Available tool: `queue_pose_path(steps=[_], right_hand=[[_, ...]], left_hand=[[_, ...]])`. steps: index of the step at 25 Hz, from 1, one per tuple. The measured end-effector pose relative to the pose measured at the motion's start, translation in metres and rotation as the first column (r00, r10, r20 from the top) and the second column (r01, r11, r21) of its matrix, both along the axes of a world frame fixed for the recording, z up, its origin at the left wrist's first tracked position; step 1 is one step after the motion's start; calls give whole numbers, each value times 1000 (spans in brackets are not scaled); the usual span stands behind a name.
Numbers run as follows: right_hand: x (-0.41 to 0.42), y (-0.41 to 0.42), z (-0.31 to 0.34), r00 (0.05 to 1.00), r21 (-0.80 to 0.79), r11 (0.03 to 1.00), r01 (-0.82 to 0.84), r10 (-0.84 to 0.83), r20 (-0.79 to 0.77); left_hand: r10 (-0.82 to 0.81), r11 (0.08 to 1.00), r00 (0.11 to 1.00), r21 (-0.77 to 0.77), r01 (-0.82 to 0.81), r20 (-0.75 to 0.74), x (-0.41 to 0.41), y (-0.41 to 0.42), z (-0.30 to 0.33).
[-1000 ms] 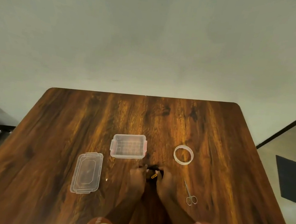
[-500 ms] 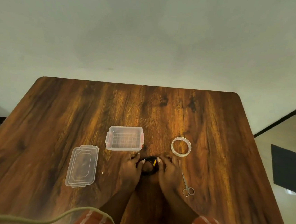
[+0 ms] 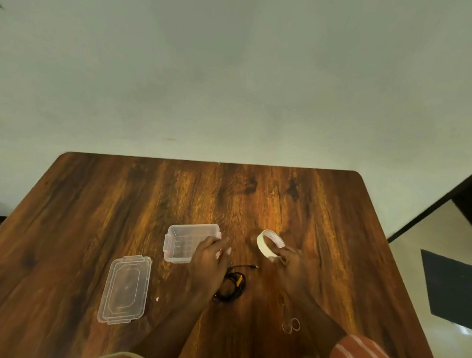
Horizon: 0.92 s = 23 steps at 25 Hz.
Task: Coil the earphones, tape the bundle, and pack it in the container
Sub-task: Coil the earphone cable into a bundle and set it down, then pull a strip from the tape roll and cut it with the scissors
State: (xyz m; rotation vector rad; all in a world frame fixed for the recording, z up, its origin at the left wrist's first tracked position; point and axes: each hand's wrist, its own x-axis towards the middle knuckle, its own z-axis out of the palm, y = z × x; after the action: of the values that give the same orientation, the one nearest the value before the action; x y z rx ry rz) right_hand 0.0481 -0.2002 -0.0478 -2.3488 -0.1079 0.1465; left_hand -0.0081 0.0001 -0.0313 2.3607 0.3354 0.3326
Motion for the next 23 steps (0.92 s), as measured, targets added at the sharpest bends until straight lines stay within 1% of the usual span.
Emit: queue_pose_path(steps=[2, 3, 5, 7, 10, 12, 13, 15, 17, 18, 19, 21, 23], right_hand=[[-6, 19, 26, 996, 262, 962, 74, -83, 25], [-9, 29, 41, 995, 372, 925, 73, -94, 39], [-16, 47, 70, 995, 499, 867, 15, -64, 82], [-21, 59, 95, 988, 553, 832, -28, -61, 142], [-26, 73, 130, 973, 569, 819, -75, -66, 223], [-27, 81, 149, 959, 567, 815, -116, -58, 278], [-27, 83, 153, 954, 567, 814, -126, -58, 294], [-29, 91, 164, 948, 560, 816, -141, -51, 314], [-29, 96, 170, 944, 530, 838, -128, -61, 324], [-29, 98, 172, 933, 507, 851, -141, -57, 354], [-29, 99, 175, 921, 483, 862, -151, -55, 386], [-30, 101, 180, 894, 443, 881, -168, -53, 445], [-31, 103, 186, 866, 417, 890, -183, -55, 497]], left_hand=[[-60, 993, 994, -97, 69, 94, 13, -5, 33], [-100, 985, 984, -123, 118, 146, 17, -6, 48], [-151, 971, 961, -147, 188, 233, 19, -6, 71], [-149, 965, 945, -165, 203, 292, 16, -3, 93], [-79, 967, 901, -187, 173, 427, 10, 5, 131], [-36, 980, 854, -151, 133, 520, 1, 10, 152], [-28, 980, 841, -152, 130, 541, -1, 10, 156], [18, 968, 838, -219, 121, 545, -7, 15, 169], [119, 943, 850, -327, 66, 514, -5, 19, 179], [148, 945, 845, -326, 33, 514, -4, 22, 185], [142, 961, 843, -277, 8, 519, -4, 25, 190], [62, 992, 862, -128, 3, 503, -5, 28, 200], [1, 999, 896, -44, 21, 444, -6, 31, 206]])
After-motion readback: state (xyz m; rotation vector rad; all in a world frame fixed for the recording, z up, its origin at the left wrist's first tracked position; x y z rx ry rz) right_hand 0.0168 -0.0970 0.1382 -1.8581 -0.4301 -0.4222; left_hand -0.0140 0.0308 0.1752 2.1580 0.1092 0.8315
